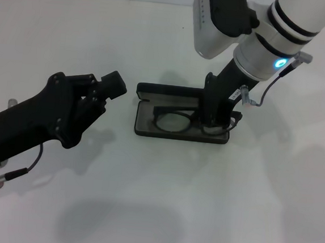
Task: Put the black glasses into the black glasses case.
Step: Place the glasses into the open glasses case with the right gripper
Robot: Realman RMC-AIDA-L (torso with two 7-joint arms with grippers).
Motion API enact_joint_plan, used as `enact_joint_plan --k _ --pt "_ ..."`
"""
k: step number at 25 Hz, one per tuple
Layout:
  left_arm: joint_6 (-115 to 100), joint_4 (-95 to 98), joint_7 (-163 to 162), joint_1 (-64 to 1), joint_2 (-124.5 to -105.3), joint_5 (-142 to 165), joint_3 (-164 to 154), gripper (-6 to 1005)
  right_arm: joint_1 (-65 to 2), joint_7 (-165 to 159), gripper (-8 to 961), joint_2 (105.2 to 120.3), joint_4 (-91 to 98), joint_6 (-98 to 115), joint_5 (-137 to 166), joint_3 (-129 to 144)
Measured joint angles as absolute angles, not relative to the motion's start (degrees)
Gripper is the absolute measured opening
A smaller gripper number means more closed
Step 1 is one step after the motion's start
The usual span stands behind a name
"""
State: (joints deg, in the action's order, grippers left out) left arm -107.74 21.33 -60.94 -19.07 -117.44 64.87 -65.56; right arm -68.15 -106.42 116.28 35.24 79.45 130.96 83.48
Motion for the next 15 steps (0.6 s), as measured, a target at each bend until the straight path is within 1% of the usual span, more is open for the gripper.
enact_joint_plan --k 15 --pt "-107.5 20.6 -60.8 -19.5 -117.67 64.9 -65.5 42 -68.5 -105.1 72 116.28 33.3 77.0 130.3 84.7"
